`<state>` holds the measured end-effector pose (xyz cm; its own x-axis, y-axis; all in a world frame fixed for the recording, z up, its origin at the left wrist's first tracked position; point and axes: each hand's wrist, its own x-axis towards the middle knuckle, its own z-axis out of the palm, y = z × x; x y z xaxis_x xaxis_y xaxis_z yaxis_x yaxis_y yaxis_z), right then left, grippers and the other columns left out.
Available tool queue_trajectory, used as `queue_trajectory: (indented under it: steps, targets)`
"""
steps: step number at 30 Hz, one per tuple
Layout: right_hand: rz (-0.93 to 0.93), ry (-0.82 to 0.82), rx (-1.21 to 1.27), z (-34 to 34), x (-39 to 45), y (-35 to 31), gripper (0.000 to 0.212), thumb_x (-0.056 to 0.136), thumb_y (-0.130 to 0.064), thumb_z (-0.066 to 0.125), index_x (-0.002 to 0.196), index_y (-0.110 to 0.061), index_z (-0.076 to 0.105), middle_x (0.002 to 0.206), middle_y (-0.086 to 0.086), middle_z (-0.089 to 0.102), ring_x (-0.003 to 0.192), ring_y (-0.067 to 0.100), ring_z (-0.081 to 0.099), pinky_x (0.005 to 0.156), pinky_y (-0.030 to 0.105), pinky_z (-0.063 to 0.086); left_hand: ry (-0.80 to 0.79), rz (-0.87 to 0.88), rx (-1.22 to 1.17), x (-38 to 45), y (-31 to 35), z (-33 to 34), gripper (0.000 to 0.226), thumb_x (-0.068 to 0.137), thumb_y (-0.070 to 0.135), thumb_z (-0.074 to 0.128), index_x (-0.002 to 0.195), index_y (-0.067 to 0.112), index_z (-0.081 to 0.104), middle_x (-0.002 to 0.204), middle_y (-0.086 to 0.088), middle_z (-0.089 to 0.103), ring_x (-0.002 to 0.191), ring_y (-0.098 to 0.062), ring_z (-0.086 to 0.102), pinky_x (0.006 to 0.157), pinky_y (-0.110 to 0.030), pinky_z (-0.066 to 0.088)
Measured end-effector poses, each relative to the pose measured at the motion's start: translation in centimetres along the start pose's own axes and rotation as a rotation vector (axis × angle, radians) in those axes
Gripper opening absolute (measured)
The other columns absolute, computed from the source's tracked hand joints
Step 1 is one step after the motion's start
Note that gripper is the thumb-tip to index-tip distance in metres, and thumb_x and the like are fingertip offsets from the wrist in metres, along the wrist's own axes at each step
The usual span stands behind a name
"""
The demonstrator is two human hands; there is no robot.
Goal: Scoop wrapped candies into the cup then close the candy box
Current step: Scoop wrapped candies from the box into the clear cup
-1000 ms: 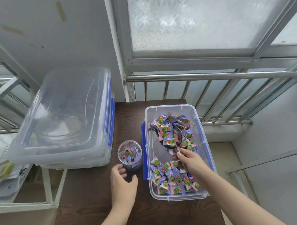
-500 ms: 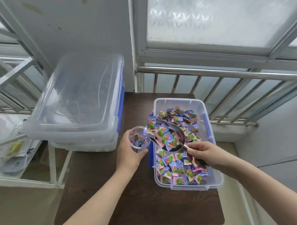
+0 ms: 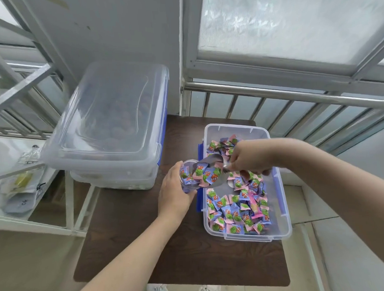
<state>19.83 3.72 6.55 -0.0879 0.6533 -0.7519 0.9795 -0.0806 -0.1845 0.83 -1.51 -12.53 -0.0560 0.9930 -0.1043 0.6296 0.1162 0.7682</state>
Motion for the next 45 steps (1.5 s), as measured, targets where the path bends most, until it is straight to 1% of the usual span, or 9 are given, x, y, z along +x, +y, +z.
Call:
queue_trajectory:
  steps: [9, 16, 24, 27, 29, 34, 39, 42, 45]
  targets:
    - [0.04, -0.028, -0.27, -3.6, 0.3, -6.1, 0.036, 0.095, -0.019, 0.049, 0.066, 0.001, 0.058, 0.057, 0.009, 0.059, 0.026, 0.013, 0.033, 0.038, 0.022, 0.033, 0.011, -0.034, -0.009, -0.2, 0.7, -0.5, 0.09, 0.072, 0.024, 0.088, 0.147, 0.027, 0.038, 0.141, 0.007, 0.053, 0.13, -0.013, 0.051, 0.103, -0.035, 0.052]
    - [0.003, 0.083, -0.204, -4.6, -2.0, -3.7, 0.043, 0.097, -0.027, 0.052, 0.063, -0.002, 0.059, 0.043, 0.002, 0.052, 0.027, 0.014, 0.036, 0.034, 0.018, 0.036, 0.024, -0.051, -0.1, 0.0, 0.4, -0.9, 0.086, 0.067, 0.02, 0.088, 0.141, 0.029, 0.045, 0.135, 0.01, 0.057, 0.123, -0.013, 0.056, 0.1, -0.034, 0.052]
    - [0.101, 0.213, 0.528, 3.6, -2.3, 7.1, 0.038, 0.101, -0.031, 0.048, 0.088, 0.0, 0.065, 0.062, 0.009, 0.056, 0.039, 0.015, 0.04, 0.037, 0.022, 0.035, -0.039, -0.177, -0.272, -0.2, 0.1, -1.1, 0.096, 0.073, 0.017, 0.089, 0.15, 0.025, 0.033, 0.148, 0.004, 0.048, 0.136, -0.017, 0.048, 0.101, -0.027, 0.045]
    - [0.211, 0.197, 0.882, 9.7, -0.8, 8.3, 0.036, 0.101, -0.025, 0.048, 0.079, 0.0, 0.06, 0.058, 0.013, 0.054, 0.035, 0.017, 0.039, 0.038, 0.021, 0.033, -0.021, -0.383, -0.275, -1.6, 0.7, -0.8, 0.094, 0.083, 0.027, 0.08, 0.157, 0.017, 0.023, 0.16, -0.004, 0.031, 0.145, -0.024, 0.036, 0.111, -0.038, 0.039]
    - [0.264, 0.169, 1.044, 13.0, -0.1, 7.9, 0.038, 0.101, -0.025, 0.047, 0.075, -0.001, 0.06, 0.061, 0.02, 0.056, 0.034, 0.02, 0.041, 0.037, 0.02, 0.034, -0.004, -0.517, -0.289, -3.0, 0.9, -0.3, 0.078, 0.091, 0.036, 0.07, 0.155, 0.014, 0.031, 0.156, -0.009, 0.035, 0.137, -0.026, 0.045, 0.106, -0.039, 0.045]
    - [0.34, 0.228, 1.224, 17.0, 1.1, 6.0, 0.028, 0.095, -0.014, 0.048, 0.071, 0.0, 0.056, 0.048, 0.014, 0.06, 0.023, 0.018, 0.039, 0.033, 0.016, 0.029, -0.163, -0.389, -0.328, -6.1, 2.1, 1.8, 0.044, 0.101, 0.037, 0.053, 0.141, 0.02, 0.055, 0.126, 0.004, 0.05, 0.096, -0.001, 0.054, 0.071, -0.015, 0.042]
    - [0.416, 0.377, 1.317, 17.0, 2.4, 5.3, 0.027, 0.092, -0.009, 0.045, 0.077, 0.005, 0.062, 0.038, 0.004, 0.057, 0.025, 0.016, 0.041, 0.032, 0.018, 0.032, -0.265, -0.216, -0.228, -6.0, 2.9, 2.4, 0.046, 0.103, 0.03, 0.052, 0.148, 0.023, 0.048, 0.134, 0.003, 0.053, 0.116, -0.005, 0.053, 0.082, -0.012, 0.042]
    - [0.435, 0.432, 1.368, 16.5, 4.9, 5.5, 0.026, 0.091, -0.01, 0.042, 0.086, 0.007, 0.062, 0.06, 0.013, 0.063, 0.036, 0.02, 0.049, 0.036, 0.021, 0.035, -0.273, -0.214, -0.207, -6.0, 2.7, 2.4, 0.045, 0.103, 0.028, 0.051, 0.148, 0.022, 0.049, 0.134, 0.005, 0.055, 0.113, -0.003, 0.053, 0.066, -0.004, 0.042]
    - [0.451, 0.506, 1.29, 15.8, 8.1, 5.8, 0.025, 0.088, -0.019, 0.044, 0.084, 0.001, 0.059, 0.069, 0.017, 0.064, 0.049, 0.025, 0.055, 0.044, 0.025, 0.039, -0.266, -0.214, -0.191, -5.8, 2.7, 2.3, 0.046, 0.103, 0.026, 0.052, 0.148, 0.02, 0.049, 0.129, 0.008, 0.055, 0.116, -0.005, 0.052, 0.078, -0.011, 0.043]
